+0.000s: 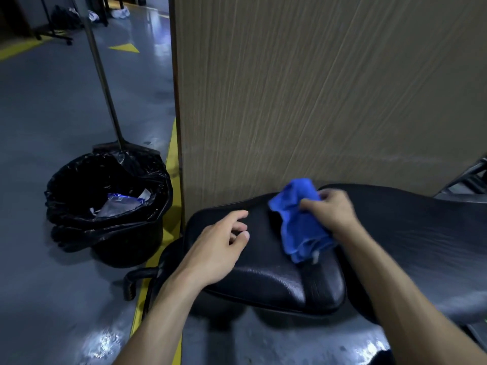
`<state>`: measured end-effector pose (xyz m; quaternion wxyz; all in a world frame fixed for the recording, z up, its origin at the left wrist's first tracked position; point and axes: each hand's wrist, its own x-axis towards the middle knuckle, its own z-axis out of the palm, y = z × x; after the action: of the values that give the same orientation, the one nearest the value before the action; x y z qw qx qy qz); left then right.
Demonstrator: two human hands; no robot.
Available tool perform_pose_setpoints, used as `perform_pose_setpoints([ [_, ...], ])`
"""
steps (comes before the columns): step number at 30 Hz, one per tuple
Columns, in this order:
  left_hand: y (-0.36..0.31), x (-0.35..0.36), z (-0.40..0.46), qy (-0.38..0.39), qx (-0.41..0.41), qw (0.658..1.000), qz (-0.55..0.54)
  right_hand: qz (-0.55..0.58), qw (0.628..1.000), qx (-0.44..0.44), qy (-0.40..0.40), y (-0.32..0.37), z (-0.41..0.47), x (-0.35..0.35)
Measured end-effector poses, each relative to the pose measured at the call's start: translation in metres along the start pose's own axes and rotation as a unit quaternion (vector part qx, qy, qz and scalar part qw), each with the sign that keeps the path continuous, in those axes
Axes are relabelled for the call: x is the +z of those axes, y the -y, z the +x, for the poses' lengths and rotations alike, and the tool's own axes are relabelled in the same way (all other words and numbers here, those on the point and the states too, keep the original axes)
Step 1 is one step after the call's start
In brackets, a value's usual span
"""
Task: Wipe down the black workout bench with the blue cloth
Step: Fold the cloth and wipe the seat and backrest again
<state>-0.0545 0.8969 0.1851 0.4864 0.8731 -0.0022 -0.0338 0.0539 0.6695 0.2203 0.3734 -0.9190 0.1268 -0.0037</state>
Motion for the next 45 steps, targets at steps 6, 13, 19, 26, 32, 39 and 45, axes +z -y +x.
perform_pose_setpoints([
  [6,0.006,-0.007,0.01,-0.052,-0.012,0.999,-0.003,-0.252,0.958,-0.103,-0.093,0.01,0.031,-0.018],
  [13,0.009,-0.004,0.018,-0.069,-0.011,0.998,0.001,-0.331,0.911,-0.212,0.125,-0.02,0.041,0.007],
  [19,0.031,-0.02,0.013,-0.128,-0.03,0.991,-0.002,-0.174,0.946,-0.21,0.174,-0.04,0.064,0.034],
  [26,0.064,-0.054,-0.004,-0.217,-0.082,0.973,0.019,-0.367,0.895,-0.123,0.223,0.067,0.072,0.121],
  [32,0.068,-0.081,-0.009,-0.3,-0.102,0.948,-0.034,-0.383,0.759,-0.457,0.262,0.118,-0.072,0.197],
  [39,0.057,-0.087,-0.031,-0.306,-0.081,0.947,-0.05,-0.327,0.872,-0.282,0.229,0.116,-0.02,0.179],
  [45,0.055,-0.094,-0.043,-0.32,-0.084,0.942,-0.061,-0.305,0.767,-0.531,0.19,0.065,-0.105,0.172],
])
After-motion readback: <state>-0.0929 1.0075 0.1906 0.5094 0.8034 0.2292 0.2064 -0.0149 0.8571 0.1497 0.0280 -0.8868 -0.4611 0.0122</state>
